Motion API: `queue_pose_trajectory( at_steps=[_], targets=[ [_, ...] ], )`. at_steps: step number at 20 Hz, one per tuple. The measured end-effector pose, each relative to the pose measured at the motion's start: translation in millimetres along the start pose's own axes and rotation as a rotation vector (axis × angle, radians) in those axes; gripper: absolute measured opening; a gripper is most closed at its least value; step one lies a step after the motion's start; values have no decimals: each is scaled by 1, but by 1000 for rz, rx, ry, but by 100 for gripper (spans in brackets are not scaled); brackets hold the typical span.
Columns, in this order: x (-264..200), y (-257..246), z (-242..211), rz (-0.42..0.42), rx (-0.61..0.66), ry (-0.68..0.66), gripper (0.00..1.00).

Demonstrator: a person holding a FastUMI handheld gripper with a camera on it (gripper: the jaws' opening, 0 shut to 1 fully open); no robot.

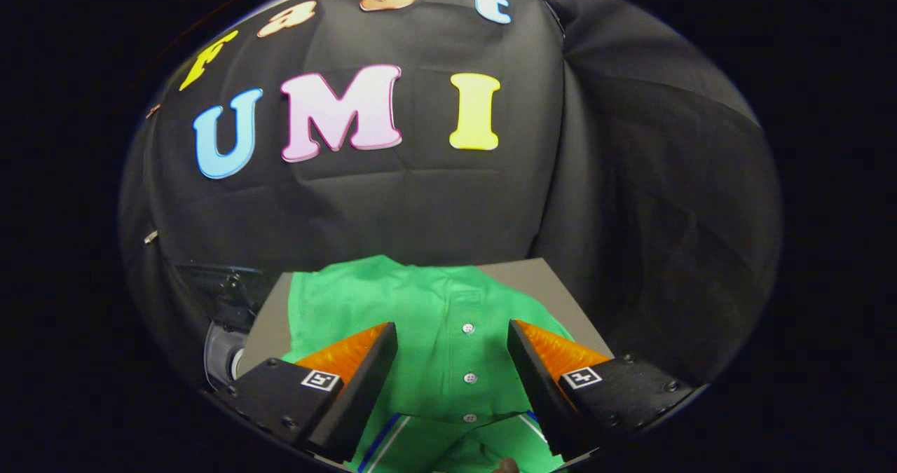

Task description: Put the clothes into the washing machine and then close the washing machine lid.

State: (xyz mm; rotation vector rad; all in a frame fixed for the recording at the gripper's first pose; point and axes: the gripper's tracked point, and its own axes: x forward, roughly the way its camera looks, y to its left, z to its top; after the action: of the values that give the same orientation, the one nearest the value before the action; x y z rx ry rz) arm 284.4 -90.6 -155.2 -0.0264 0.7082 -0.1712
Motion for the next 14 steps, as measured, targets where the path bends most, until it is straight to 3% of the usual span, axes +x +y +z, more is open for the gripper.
queue_pose_trajectory(
  at_steps=[4, 9, 10, 14],
  targets=[
    [19, -1, -27, 8, -3, 122, 99],
    [21, -4, -28, 30, 1, 163, 97],
    [19, -1, -27, 42, -8, 174, 91],
    [22, 4, -24, 63, -18, 162, 39]
  ],
)
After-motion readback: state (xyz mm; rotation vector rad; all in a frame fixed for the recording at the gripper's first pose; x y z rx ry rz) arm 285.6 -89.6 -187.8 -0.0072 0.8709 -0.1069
